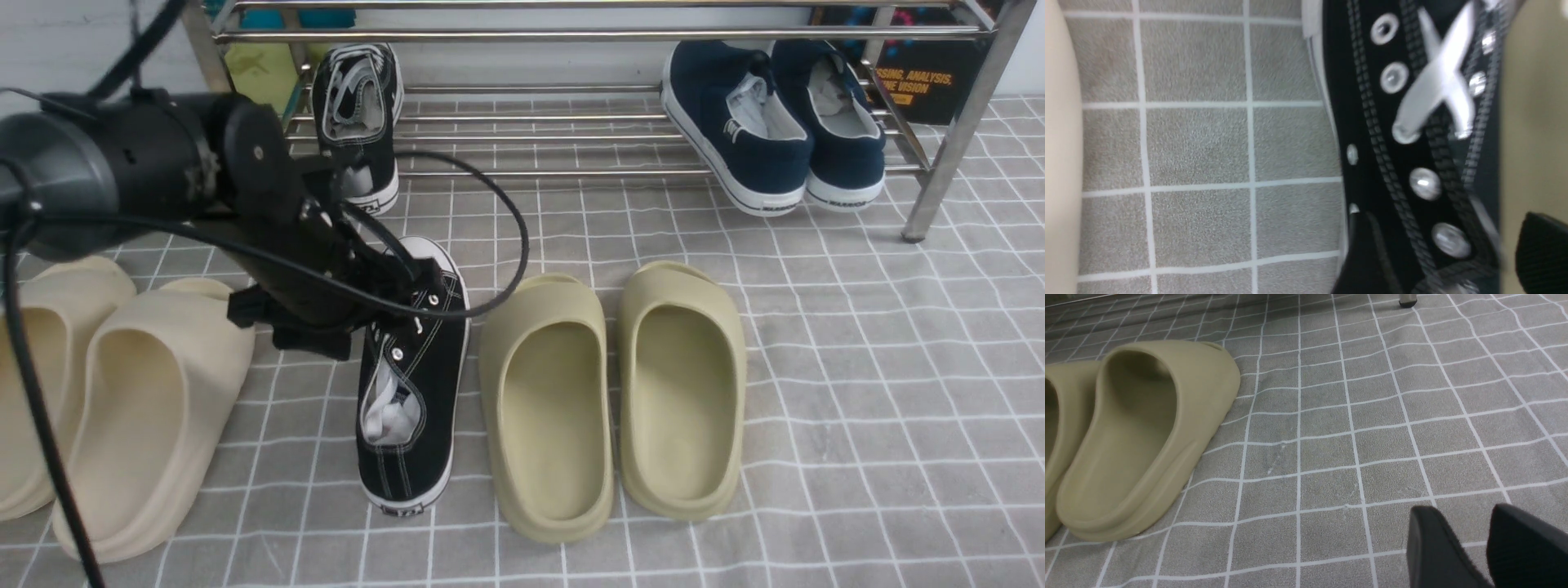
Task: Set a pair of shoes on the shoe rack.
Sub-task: Use the left arm to grab the shoe closest to it, then use the left arm to put a shoe into the shoe rack
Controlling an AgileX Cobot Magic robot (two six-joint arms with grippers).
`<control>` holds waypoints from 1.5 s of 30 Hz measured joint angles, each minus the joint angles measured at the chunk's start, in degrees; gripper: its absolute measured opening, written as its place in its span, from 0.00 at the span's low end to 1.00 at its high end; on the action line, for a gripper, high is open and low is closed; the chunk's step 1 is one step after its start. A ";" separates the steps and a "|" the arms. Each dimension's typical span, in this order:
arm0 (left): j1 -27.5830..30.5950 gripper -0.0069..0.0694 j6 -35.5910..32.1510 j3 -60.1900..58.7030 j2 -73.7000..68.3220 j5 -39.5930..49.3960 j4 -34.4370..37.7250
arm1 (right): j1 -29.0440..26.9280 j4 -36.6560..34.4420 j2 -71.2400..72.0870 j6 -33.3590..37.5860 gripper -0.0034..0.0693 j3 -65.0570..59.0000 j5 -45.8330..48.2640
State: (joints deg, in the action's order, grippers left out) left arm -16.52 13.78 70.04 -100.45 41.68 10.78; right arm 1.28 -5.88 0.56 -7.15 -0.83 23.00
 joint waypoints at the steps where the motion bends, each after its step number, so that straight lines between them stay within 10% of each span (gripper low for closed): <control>1: 0.00 0.64 0.00 0.00 -1.65 0.00 0.00 | 0.00 0.00 0.00 0.00 0.38 0.00 0.00; 8: 0.00 0.17 -0.12 0.34 -5.33 -0.77 0.33 | 0.00 0.00 0.00 0.00 0.38 0.00 0.00; 22: 0.10 0.20 -3.80 12.89 -1.41 13.70 3.77 | 0.00 0.06 0.00 0.00 0.38 0.00 0.00; 45: 0.10 0.20 7.79 77.58 -40.51 19.22 -7.34 | 0.00 0.00 0.00 0.00 0.38 0.00 0.06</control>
State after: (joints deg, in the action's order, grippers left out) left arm -16.42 21.57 147.62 -140.95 60.90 3.45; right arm 1.28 -5.88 0.56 -7.15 -0.83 23.06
